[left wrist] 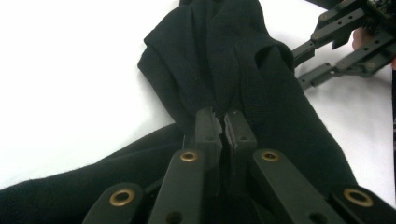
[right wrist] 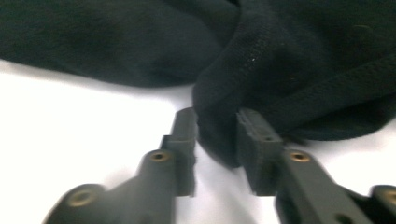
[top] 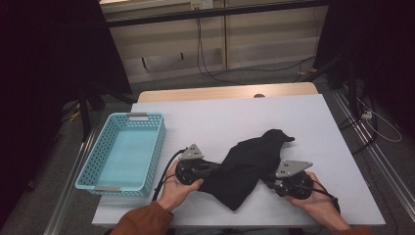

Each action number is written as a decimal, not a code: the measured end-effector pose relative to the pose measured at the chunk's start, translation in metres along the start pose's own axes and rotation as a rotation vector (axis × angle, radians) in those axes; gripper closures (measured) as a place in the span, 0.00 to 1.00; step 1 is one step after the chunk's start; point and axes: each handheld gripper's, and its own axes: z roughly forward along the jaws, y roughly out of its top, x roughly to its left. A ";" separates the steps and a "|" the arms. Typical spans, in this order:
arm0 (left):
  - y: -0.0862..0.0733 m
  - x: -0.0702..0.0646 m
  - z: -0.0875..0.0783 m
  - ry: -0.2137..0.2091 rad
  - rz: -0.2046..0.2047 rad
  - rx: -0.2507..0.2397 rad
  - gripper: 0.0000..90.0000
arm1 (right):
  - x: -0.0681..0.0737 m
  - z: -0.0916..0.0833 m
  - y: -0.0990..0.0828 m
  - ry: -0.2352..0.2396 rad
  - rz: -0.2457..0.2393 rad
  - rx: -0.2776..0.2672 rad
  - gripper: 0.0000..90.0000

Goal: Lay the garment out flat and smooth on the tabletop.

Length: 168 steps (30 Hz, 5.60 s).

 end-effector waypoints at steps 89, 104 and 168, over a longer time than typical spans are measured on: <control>0.118 0.136 0.036 0.252 -0.265 -0.207 0.95 | -0.165 0.062 0.153 -0.224 0.272 -0.356 0.97; 0.115 0.126 0.037 0.247 -0.236 -0.178 0.55 | -0.165 0.069 0.152 -0.225 0.285 -0.333 0.61; 0.006 0.048 -0.004 0.193 -0.130 -0.029 0.34 | 0.023 0.015 0.055 0.170 -0.021 -0.106 0.95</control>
